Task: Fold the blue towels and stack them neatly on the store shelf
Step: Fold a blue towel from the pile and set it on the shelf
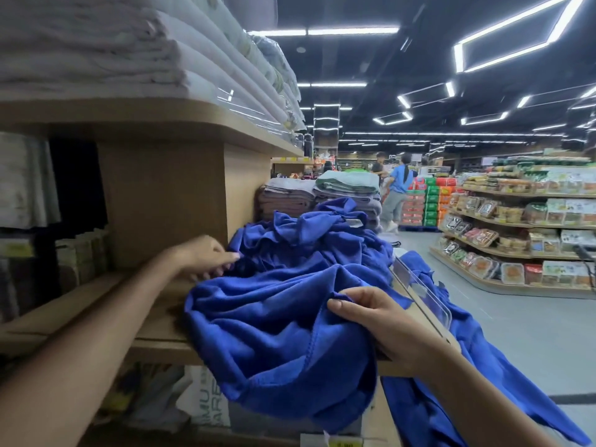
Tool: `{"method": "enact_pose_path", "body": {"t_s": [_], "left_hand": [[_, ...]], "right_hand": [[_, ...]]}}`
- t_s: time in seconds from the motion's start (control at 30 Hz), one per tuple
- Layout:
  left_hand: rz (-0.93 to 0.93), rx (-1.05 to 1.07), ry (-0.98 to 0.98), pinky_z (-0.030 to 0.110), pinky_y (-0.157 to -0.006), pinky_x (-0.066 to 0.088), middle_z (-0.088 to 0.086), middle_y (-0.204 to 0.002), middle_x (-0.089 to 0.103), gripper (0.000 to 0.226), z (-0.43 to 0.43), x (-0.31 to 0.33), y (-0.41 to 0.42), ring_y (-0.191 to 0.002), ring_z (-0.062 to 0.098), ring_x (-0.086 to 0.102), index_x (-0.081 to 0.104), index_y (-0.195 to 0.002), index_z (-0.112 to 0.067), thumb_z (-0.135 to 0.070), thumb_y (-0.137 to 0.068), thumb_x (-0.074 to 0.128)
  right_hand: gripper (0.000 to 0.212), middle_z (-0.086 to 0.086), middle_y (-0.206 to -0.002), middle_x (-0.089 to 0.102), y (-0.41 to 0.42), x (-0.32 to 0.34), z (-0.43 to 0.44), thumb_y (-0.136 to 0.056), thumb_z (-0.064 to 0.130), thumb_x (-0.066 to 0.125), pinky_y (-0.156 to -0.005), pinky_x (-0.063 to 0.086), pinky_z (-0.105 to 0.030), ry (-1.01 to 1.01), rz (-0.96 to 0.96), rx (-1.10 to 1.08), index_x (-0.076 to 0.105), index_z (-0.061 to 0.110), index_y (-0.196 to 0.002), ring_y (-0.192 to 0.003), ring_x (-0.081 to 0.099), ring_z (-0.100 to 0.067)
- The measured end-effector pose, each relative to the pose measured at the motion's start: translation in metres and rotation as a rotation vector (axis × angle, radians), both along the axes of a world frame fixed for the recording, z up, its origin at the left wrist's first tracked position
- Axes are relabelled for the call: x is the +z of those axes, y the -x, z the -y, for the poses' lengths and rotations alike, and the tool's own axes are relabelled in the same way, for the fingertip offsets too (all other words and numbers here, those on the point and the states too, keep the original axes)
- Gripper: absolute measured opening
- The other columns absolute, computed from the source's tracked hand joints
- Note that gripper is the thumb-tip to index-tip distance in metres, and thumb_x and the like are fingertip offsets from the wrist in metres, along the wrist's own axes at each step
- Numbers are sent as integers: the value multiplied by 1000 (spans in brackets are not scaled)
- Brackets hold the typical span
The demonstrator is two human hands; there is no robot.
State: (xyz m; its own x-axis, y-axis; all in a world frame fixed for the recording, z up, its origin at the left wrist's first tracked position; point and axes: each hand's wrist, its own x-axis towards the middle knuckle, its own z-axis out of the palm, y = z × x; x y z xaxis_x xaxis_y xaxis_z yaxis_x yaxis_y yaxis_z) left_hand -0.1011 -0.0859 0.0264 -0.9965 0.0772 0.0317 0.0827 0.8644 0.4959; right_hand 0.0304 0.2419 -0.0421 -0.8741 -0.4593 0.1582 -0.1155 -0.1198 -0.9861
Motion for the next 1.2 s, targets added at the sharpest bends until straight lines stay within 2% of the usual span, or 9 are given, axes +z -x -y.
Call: {"method": "enact_pose_path", "body": {"t_s": [0.1, 0.2, 0.27, 0.4, 0.5, 0.67, 0.83, 0.97, 1.2], "left_hand": [[-462, -145, -78, 28, -74, 52, -5, -86, 74, 11, -33, 3, 17, -79, 15, 68, 71, -83, -27, -24, -93, 68], [-402, -340, 32, 13, -70, 44, -27, -82, 70, 11, -76, 5, 19, -75, -10, 62, 78, -89, -33, -26, -91, 69], [-348, -401, 140, 3, -72, 40, -24, -97, 74, 16, -102, 0, 21, -80, -16, 61, 79, -101, -30, -26, -94, 66], [-308, -338, 240, 32, -99, 48, -6, -129, 67, 32, -134, -15, 25, -115, 15, 62, 67, -127, -27, -31, -96, 60], [-286, -208, 372, 39, -97, 48, 1, -132, 60, 46, -143, -24, 27, -121, 25, 55, 57, -132, -29, -45, -89, 63], [-284, -140, 393, 37, -81, 46, -4, -110, 65, 25, -140, -24, 19, -95, 21, 57, 54, -106, -35, -44, -84, 62], [-280, -196, -25, 33, -77, 53, -6, -81, 71, 16, -129, -16, 14, -82, 15, 66, 69, -84, -23, -36, -78, 76], [-227, -340, -403, 28, -79, 53, -7, -82, 73, 15, -118, -10, -7, -78, 8, 65, 70, -88, -19, -29, -85, 80], [-159, -440, -702, 20, -65, 53, 4, -91, 79, 19, -104, 6, -60, -77, 11, 72, 80, -91, -18, -27, -98, 65]], "right_hand": [[53, -28, -108, 68, -1, 1, -1, -90, 33, 78, -82, 55, -39, 7, 14, -10, 63, -12, -114, -95, 66, -34], [48, -25, -104, 71, -3, 3, 0, -89, 33, 78, -78, 57, -37, 7, 17, -21, 67, -8, -111, -90, 69, -30], [48, -24, -103, 71, -4, 3, 0, -90, 33, 78, -77, 57, -36, 19, 19, -19, 67, -8, -111, -89, 70, -28], [45, -23, -101, 71, -5, 4, -1, -90, 34, 78, -76, 57, -35, 3, -1, -23, 68, -7, -108, -88, 69, -27], [30, -18, -96, 72, -6, 3, 0, -91, 29, 77, -72, 57, -32, 10, -19, -27, 72, 2, -103, -85, 70, -23], [15, -12, -90, 65, -6, 4, 2, -92, 26, 76, -69, 53, -29, 32, -69, -76, 67, 14, -93, -82, 62, -20], [15, -11, -100, 71, -5, 2, 2, -98, 24, 67, -82, 55, -31, 70, -65, -60, 72, 11, -103, -94, 65, -21], [23, -19, -108, 71, -7, 1, 4, -100, 19, 61, -97, 48, -45, 62, -94, -113, 73, 3, -110, -103, 63, -27], [7, 1, -87, 76, -12, 38, 21, -92, 10, 73, -71, 52, -16, -42, -564, -471, 78, 14, -91, -81, 65, -4]]}}
